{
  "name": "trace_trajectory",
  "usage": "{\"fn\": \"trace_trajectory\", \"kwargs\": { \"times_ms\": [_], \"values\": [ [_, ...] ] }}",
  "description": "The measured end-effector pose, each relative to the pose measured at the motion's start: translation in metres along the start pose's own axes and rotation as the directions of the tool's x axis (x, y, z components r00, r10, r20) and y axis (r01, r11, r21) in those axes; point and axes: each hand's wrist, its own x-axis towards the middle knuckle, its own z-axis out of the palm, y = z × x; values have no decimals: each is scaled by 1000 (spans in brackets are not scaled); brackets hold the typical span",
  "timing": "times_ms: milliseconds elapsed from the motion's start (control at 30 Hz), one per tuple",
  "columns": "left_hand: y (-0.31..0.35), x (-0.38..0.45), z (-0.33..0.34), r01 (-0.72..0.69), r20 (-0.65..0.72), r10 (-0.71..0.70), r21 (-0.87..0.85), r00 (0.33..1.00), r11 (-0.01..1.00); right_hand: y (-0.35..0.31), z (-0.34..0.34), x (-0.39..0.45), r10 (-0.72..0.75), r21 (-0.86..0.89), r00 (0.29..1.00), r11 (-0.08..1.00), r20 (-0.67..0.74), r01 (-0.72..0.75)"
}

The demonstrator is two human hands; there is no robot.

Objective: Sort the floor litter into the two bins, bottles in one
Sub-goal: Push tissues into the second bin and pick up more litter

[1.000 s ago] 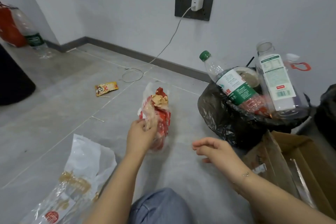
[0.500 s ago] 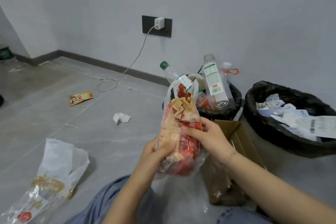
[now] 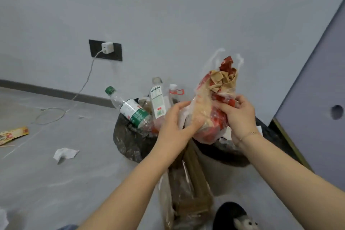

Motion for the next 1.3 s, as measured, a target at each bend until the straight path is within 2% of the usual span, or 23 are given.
{"fn": "trace_trajectory", "kwargs": {
  "times_ms": [67,133,167,233,300,367,400,433,500,533,567,600,667,733,800,833,933,1000,1067,1200,1300],
  "values": [
    [3,22,26,-150,17,149,174,989,973,3,-25,26,30,-6,997,1000,-71,-30],
    [0,39,49,-229,107,203,399,973,888,11,-50,48,49,-200,994,978,-95,-68],
    [-5,43,57,-231,174,162,528,971,818,16,-60,56,71,-357,995,930,-71,-91],
    [-19,44,72,-227,288,25,693,957,684,23,-77,61,154,-668,987,738,34,-92],
    [-31,40,82,-228,328,-30,716,944,660,27,-87,61,165,-840,978,543,126,17],
    [-35,37,85,-199,305,-42,714,951,671,25,-94,61,23,-883,978,436,205,175],
    [-36,36,86,-176,293,-60,714,954,678,23,-97,61,-88,-880,954,371,286,297],
    [-37,35,86,-152,289,-90,714,953,683,22,-98,60,-185,-857,895,265,405,443],
    [-39,36,85,-132,303,-133,713,944,688,27,-97,60,-301,-725,688,-14,660,689],
    [-39,36,84,-135,312,-144,720,939,681,30,-94,61,-324,-653,597,-95,734,751],
    [-39,36,84,-146,323,-151,733,934,664,33,-91,62,-315,-609,553,-114,771,785],
    [-39,35,83,-166,334,-153,753,930,636,35,-88,64,-269,-584,542,-104,796,805],
    [-40,31,82,-207,340,-139,798,930,566,39,-83,71,-71,-575,571,-62,818,816],
    [-41,26,81,-220,317,-103,825,943,521,41,-80,80,137,-643,632,58,762,763],
    [-43,26,81,-207,292,-98,841,951,500,47,-78,87,313,-760,693,243,650,603],
    [-43,27,81,-197,282,-102,846,954,495,50,-78,90,401,-804,697,307,595,510],
    [-43,27,82,-172,261,-118,853,958,492,56,-75,90,597,-860,628,428,499,277],
    [-45,24,80,-145,240,-130,852,962,503,58,-76,86,667,-855,544,468,509,225],
    [-49,23,78,-114,216,-132,837,967,535,62,-76,81,715,-863,483,422,506,280],
    [-52,23,78,-14,196,-193,734,961,679,81,-65,80,705,-905,592,175,391,389],
    [-50,24,79,61,186,-233,642,955,764,88,-53,76,710,-892,621,22,331,451]
  ]
}}
